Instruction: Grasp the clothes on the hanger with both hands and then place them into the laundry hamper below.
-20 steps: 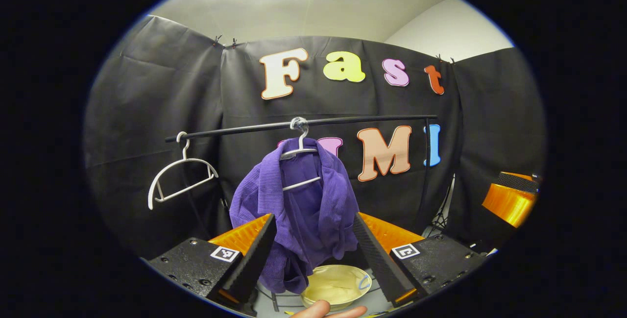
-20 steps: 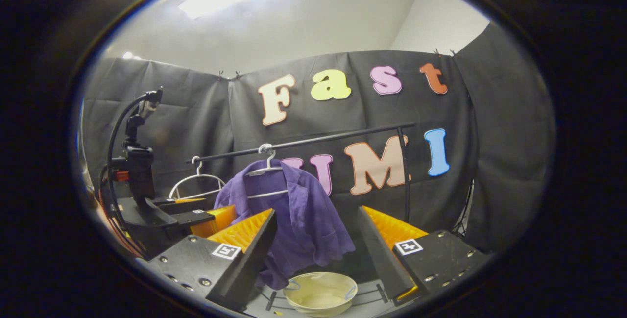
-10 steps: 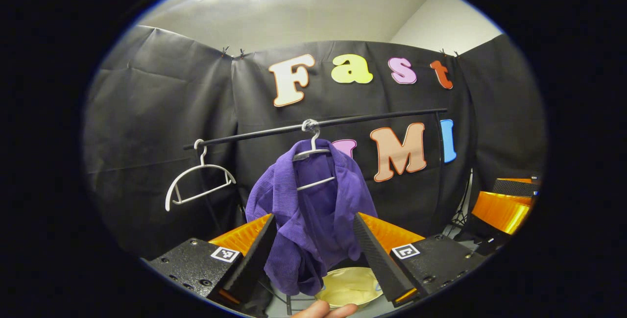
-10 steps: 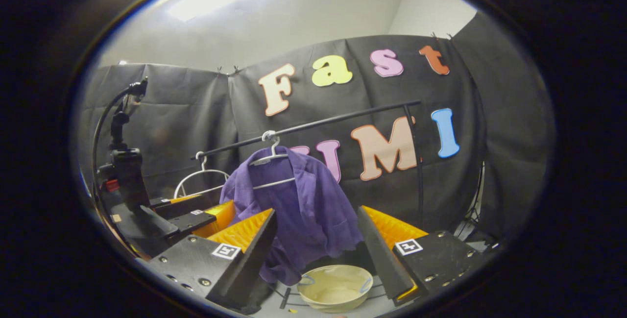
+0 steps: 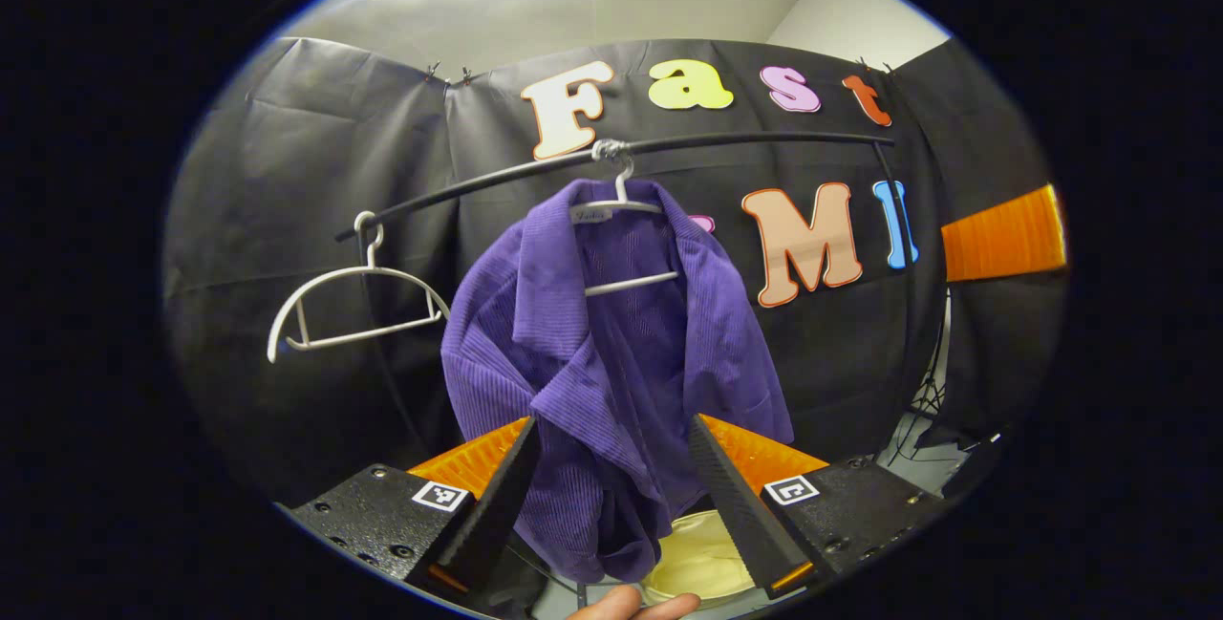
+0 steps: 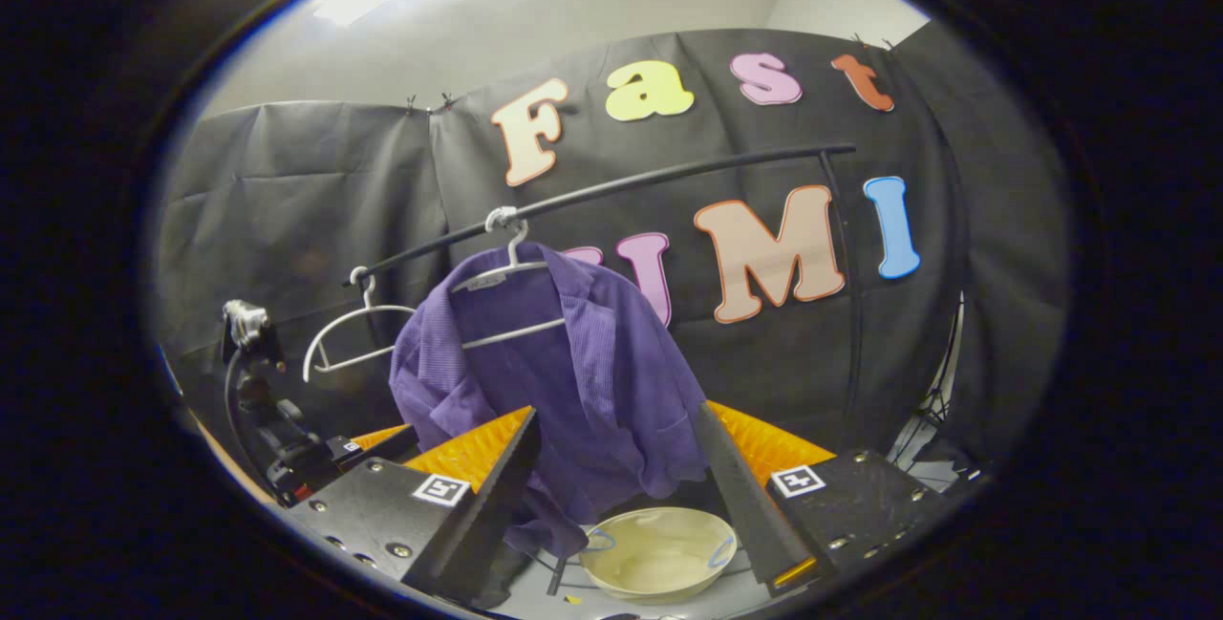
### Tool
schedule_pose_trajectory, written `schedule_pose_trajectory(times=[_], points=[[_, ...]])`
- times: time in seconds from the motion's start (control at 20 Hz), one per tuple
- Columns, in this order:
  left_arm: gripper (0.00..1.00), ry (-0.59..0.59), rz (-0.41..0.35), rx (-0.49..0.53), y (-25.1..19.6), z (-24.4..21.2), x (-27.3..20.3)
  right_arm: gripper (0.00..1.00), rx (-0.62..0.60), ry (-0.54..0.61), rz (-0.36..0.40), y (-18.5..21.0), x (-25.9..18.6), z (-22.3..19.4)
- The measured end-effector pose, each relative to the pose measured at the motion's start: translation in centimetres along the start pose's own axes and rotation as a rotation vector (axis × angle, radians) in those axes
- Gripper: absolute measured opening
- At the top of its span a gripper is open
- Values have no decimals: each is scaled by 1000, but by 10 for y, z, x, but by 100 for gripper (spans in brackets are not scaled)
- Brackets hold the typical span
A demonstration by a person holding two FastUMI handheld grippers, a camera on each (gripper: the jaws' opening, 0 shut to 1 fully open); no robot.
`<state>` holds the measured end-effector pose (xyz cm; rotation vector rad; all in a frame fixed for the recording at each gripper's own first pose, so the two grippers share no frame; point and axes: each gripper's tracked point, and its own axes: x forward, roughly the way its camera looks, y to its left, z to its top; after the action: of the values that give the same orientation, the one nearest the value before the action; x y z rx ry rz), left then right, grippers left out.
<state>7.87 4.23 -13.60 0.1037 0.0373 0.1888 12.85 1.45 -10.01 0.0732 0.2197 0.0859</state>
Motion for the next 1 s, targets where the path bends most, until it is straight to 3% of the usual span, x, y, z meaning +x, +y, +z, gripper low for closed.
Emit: schedule_pose_trajectory(times=[0.15,0.4,0.6,0.75,0.9,1.0], points=[[99,68,-2,9,-4,-30,30,99,-5,58,13,3,36,-18],[99,61,19,-16,10,-23,65,99,3,103,55,19,105,-30],[93,47,-12,-31,14,-10,84,99,9,118,82,31,163,-32],[82,27,-42,-2,14,-4,92,99,21,125,92,35,197,-31],[81,23,-73,-8,11,0,94,99,18,147,95,37,224,-35],[72,22,-102,-13,9,4,95,99,36,162,97,39,240,-35]])
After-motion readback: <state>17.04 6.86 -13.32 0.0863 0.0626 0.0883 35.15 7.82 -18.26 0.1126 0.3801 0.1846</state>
